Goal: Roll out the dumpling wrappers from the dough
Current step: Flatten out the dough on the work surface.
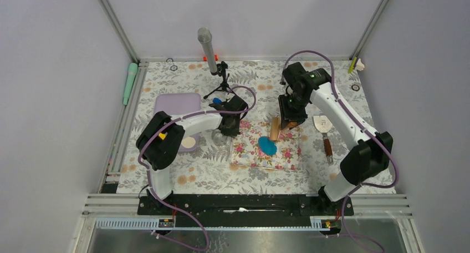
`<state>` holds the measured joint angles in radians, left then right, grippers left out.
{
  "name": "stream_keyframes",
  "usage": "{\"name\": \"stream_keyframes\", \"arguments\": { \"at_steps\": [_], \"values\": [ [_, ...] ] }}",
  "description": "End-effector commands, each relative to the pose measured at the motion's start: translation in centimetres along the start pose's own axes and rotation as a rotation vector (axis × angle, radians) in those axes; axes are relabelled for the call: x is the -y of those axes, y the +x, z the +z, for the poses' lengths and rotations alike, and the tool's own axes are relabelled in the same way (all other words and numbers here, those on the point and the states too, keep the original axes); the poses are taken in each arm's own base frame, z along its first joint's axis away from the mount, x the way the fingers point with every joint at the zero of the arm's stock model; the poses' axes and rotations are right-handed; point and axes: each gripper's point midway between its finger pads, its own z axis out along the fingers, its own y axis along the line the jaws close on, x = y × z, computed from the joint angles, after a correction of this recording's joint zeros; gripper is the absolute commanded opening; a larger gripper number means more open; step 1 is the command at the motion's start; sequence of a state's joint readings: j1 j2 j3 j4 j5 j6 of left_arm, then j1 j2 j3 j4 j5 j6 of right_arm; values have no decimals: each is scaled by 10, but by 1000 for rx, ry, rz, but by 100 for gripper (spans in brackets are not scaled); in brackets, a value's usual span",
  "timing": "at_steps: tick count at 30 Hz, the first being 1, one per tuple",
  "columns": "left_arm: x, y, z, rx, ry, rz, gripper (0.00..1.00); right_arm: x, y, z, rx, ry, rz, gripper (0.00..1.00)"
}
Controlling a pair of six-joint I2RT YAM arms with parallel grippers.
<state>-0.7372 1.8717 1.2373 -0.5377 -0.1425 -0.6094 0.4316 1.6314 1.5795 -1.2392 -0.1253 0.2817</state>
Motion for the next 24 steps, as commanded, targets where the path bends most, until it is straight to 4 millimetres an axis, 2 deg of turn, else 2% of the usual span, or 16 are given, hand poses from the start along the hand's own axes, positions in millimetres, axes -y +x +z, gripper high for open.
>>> {"name": "stream_keyframes", "arguments": {
  "at_steps": [1,5,9,12,15,21,24],
  "values": [
    [6,-15,-21,30,19,41,0,-3,7,-16,41,-45,-24,0],
    [17,-19,-27,27,66,21,0,-2,10,-15,55,-85,-16,0],
    [28,-31,-45,56,118,22,23,-3,-6,-33,190,-174,9,0],
    [36,-44,-66,85,153,34,45,-1,-16,-48,294,-217,25,0],
    [40,-53,-81,107,174,53,59,1,-17,-51,306,-238,31,0],
    [35,-72,-123,157,232,71,60,-12,-15,-54,355,-361,-21,0],
    [35,-76,-150,145,385,72,64,-21,-14,-60,385,-452,-75,0]
  ]
}}
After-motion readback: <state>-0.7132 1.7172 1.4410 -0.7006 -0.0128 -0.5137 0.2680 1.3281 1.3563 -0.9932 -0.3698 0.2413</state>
